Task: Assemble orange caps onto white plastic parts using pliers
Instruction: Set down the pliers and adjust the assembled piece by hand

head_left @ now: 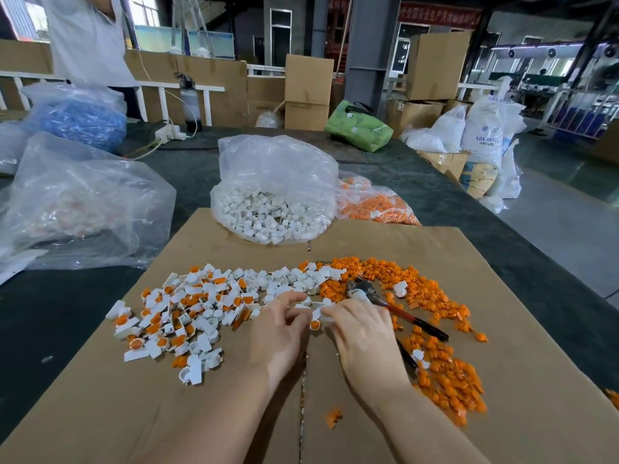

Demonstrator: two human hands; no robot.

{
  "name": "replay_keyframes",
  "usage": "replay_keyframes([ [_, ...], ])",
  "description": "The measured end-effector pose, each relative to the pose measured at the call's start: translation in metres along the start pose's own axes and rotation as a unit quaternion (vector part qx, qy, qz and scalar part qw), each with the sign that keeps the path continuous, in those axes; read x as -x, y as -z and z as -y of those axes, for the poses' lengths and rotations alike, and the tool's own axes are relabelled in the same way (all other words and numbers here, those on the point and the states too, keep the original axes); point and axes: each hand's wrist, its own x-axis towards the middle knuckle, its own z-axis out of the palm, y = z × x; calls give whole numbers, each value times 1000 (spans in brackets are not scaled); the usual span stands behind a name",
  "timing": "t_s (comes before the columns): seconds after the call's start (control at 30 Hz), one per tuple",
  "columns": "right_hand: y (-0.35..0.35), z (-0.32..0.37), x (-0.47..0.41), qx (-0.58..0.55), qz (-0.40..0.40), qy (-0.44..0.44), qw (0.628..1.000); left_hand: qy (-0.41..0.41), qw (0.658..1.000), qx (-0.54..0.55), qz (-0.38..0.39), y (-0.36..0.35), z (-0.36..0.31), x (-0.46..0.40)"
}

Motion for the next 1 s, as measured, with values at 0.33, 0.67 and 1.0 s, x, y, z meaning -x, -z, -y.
replay_keyframes([
  [0.33,-9,9,0,-116,6,-57,992,-44,995,-50,79,4,4,8],
  [0.67,-7,7,4,-144,-18,-112,983,-68,993,-85,52,3,2,8],
  [1.0,-5,8,4,-142,-3,-84,986,-90,992,-70,48,1,4,8],
])
